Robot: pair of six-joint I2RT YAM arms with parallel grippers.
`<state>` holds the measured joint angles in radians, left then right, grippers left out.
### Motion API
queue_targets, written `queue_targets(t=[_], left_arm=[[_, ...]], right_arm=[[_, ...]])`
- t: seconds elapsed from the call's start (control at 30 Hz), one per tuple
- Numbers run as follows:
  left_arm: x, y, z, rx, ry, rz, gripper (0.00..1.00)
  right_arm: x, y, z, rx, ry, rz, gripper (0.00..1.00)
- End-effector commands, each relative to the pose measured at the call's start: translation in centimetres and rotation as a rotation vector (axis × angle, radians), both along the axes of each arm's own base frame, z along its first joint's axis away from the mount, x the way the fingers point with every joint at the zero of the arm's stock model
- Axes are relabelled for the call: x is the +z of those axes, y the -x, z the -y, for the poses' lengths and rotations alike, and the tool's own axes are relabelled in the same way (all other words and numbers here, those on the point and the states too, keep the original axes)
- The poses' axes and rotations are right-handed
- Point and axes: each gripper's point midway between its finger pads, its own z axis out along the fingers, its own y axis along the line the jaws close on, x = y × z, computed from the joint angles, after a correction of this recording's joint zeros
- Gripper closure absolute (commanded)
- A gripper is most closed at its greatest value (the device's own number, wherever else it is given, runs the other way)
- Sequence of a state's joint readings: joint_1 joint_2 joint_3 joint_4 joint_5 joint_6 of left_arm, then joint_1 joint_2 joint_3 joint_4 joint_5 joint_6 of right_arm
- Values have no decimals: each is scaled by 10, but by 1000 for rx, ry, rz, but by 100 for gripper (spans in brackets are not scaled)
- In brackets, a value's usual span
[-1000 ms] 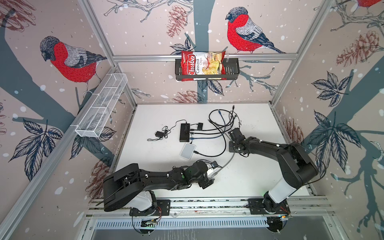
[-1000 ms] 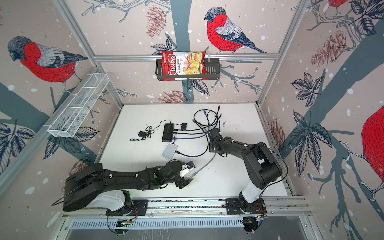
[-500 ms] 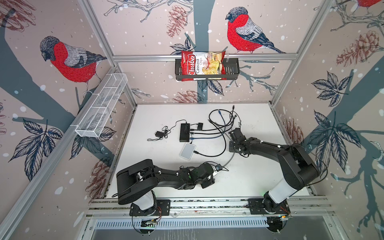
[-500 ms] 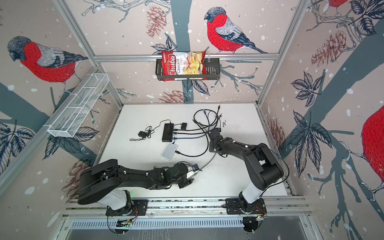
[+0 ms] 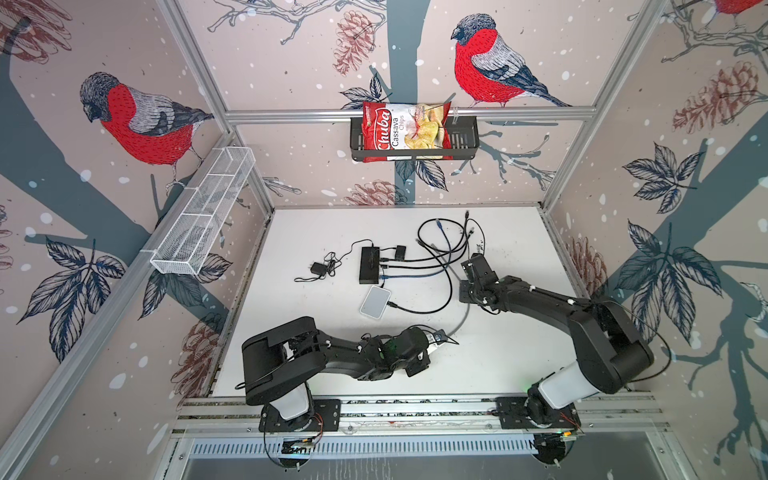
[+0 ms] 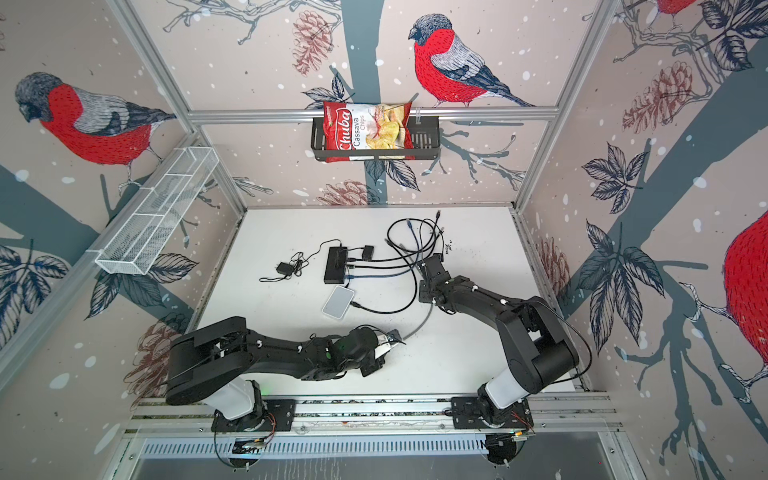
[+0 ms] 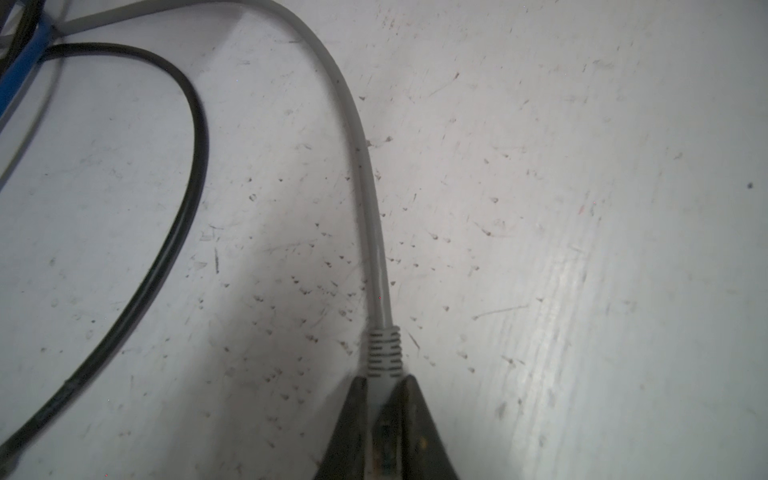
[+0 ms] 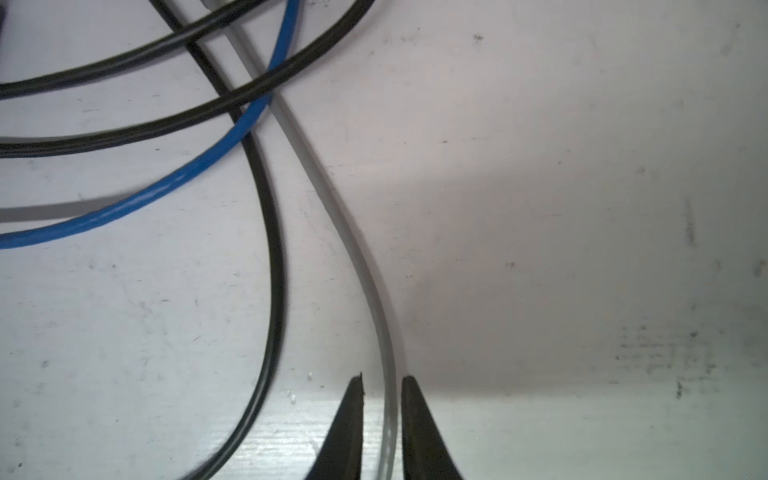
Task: Insert the plug into the switch port
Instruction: 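Grasp the grey ethernet plug with the left gripper and lift it toward the right gripper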
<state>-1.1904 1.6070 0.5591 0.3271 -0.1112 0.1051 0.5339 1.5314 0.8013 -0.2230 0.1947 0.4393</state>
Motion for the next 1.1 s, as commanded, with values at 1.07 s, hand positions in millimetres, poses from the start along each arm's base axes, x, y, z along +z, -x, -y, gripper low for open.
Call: queue_targets(t=[1.07], left_arm=[[83, -10, -64, 174, 303, 188, 86]], right_arm=[[64, 152, -142, 1890, 12, 720, 75]])
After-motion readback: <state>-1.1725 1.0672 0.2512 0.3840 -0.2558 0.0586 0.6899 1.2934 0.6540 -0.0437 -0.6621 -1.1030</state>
